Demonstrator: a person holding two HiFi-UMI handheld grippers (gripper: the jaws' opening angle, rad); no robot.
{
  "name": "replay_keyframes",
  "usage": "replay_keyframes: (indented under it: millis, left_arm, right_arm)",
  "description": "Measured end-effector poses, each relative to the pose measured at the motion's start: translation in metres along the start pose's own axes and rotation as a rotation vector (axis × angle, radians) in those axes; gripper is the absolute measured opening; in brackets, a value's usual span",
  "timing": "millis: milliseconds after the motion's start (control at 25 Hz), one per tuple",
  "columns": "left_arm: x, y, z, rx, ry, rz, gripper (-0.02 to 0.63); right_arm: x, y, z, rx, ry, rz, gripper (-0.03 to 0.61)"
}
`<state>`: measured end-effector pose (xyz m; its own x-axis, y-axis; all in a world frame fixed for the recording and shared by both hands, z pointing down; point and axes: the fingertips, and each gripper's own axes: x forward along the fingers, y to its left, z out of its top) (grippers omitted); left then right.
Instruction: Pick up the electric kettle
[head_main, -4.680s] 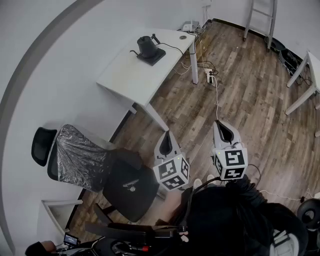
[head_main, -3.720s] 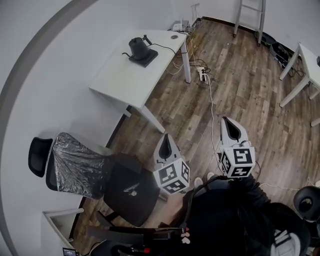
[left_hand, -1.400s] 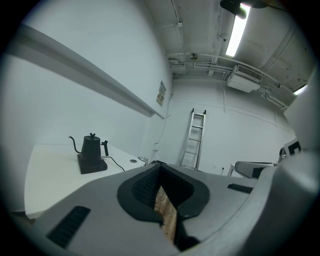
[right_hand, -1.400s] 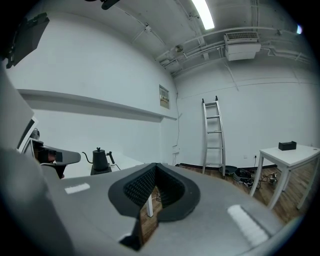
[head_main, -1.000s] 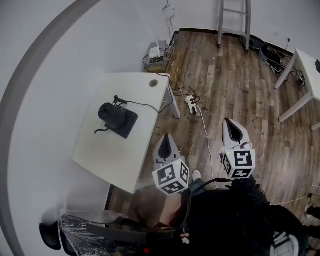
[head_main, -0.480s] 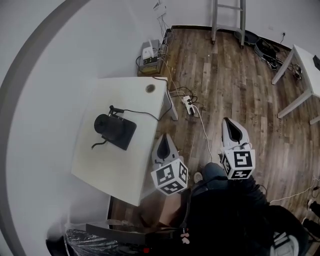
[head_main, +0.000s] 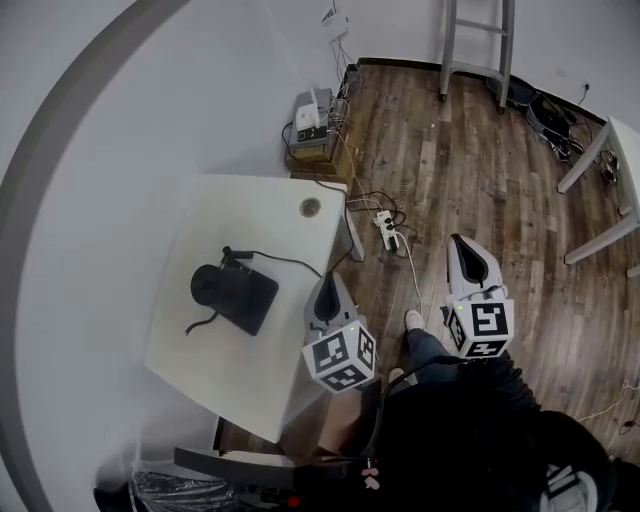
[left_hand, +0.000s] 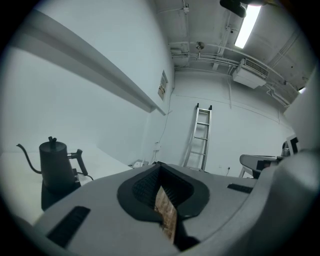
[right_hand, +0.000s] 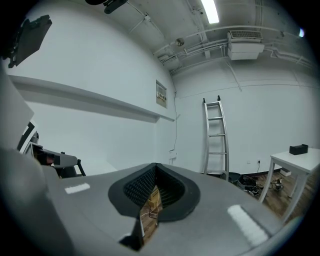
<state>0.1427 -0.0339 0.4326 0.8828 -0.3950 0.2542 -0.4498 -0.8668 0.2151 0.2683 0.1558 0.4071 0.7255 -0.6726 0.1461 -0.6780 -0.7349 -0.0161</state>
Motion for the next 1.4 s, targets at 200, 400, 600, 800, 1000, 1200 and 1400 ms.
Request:
replay_keyframes:
  millis: [200,400,600,800,1000,1200,1400]
  left_arm:
    - [0.054,-0.014,0.027,-0.007,-0.022,0.002,0.0]
    - [0.086,-0.015,0.032,-0.017,-0.02,0.029,0.0]
    - [0.106,-0.014,0.039,-0.02,-0.03,0.063,0.0]
    - [0.124,-0.013,0.039,-0.033,-0.036,0.099,0.0]
    - [0.136,-0.025,0.045,-0.044,-0.056,0.112,0.0]
    - [0.14,-0.015,0.044,-0.056,-0.054,0.152,0.0]
    - [0.144,-0.008,0.052,-0.055,-0.06,0.186,0.0]
  right_arm:
    - [0.055,-0.022,0.019,-0.013,0.0,0.023,0.002]
    - [0.095,-0.032,0.025,-0.026,0.004,0.054,0.002]
    - [0.121,-0.037,0.027,-0.033,0.009,0.088,0.002]
    - [0.145,-0.043,0.026,-0.044,0.011,0.122,0.002]
    - [0.161,-0.05,0.03,-0.05,0.008,0.155,0.002]
    - [0.177,-0.042,0.029,-0.055,0.016,0.195,0.002]
    - [0.19,-0.035,0.034,-0.049,0.013,0.226,0.002]
